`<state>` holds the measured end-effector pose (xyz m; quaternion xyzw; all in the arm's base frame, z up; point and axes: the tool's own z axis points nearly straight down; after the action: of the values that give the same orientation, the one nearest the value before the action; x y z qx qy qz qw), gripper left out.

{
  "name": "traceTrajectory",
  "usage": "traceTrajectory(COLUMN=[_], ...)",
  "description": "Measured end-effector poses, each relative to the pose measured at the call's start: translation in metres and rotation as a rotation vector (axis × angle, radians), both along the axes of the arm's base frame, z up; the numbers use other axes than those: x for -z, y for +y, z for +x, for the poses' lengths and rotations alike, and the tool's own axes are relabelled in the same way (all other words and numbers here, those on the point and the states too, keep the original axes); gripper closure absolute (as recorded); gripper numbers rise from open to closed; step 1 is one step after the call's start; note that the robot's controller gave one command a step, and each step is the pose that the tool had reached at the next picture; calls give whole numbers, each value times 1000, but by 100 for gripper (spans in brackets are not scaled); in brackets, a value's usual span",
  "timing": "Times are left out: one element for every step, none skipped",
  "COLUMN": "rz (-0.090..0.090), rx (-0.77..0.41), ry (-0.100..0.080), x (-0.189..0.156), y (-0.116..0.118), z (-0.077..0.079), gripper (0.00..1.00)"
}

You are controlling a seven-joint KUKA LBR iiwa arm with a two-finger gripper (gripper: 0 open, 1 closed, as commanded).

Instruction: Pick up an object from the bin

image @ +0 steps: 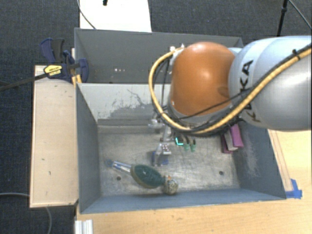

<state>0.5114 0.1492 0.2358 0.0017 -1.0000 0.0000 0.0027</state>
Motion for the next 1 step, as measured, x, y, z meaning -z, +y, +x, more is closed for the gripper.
traceTrajectory(rz=[3], rx=[232], ry=[-6], x=[165], y=[-22], z=[-22], gripper=[0])
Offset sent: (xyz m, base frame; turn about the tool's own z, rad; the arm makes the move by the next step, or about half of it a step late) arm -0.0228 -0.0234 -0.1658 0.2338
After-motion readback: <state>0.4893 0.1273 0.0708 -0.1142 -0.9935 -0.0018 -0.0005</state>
